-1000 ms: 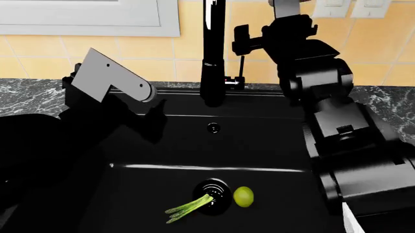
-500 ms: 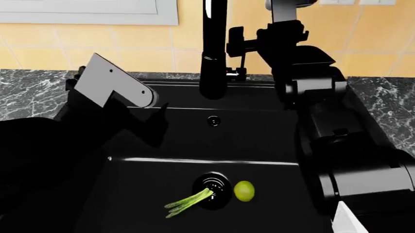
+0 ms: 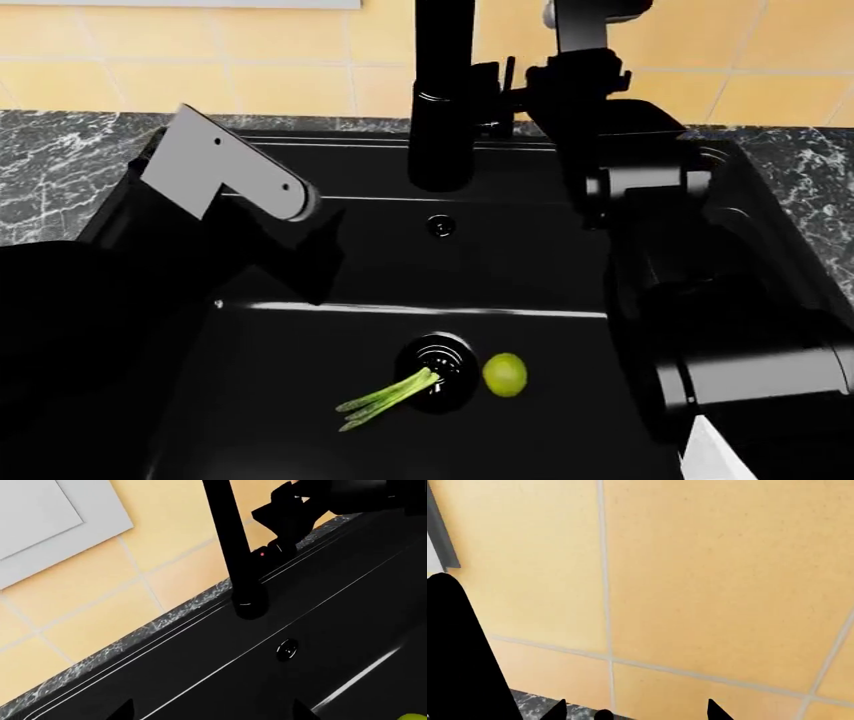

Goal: Pick up the fruits and vegetables and place them in the sink. Turn on the sink faucet to wash them. Then turn the sink off and put them in the tray.

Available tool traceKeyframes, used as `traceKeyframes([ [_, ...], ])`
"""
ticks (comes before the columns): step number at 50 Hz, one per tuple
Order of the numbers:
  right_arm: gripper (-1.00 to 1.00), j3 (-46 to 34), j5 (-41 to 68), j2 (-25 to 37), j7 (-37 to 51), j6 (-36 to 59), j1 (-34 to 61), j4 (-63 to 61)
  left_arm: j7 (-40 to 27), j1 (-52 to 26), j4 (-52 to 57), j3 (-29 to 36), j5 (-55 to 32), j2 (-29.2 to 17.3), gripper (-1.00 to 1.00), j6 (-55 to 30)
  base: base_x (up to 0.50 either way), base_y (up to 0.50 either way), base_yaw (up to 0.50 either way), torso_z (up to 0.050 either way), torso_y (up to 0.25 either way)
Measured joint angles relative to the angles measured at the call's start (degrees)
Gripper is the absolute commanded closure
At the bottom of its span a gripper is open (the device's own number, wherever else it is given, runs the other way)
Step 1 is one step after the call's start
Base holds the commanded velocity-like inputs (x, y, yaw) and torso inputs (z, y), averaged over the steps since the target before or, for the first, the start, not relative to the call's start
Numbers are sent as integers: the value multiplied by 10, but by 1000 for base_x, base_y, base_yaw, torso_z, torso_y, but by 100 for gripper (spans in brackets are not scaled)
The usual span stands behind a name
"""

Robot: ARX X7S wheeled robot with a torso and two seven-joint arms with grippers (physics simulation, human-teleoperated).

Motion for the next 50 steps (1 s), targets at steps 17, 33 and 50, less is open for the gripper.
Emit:
traceKeyframes([
  [17,-100,-24,22,0,8,40,-2,0,1,1,3,-3,-4,-4,-100,4,0,0,0,0,0],
  [33,-100,-28,34,0,25,33,-3,0,5,6,8,-4,-4,-10,-100,12,0,0,0,0,-50],
  [50,-100,65,-19,6,64,27,-7,0,6,8,11,-7,-6,-15,-100,18,0,0,0,0,0],
])
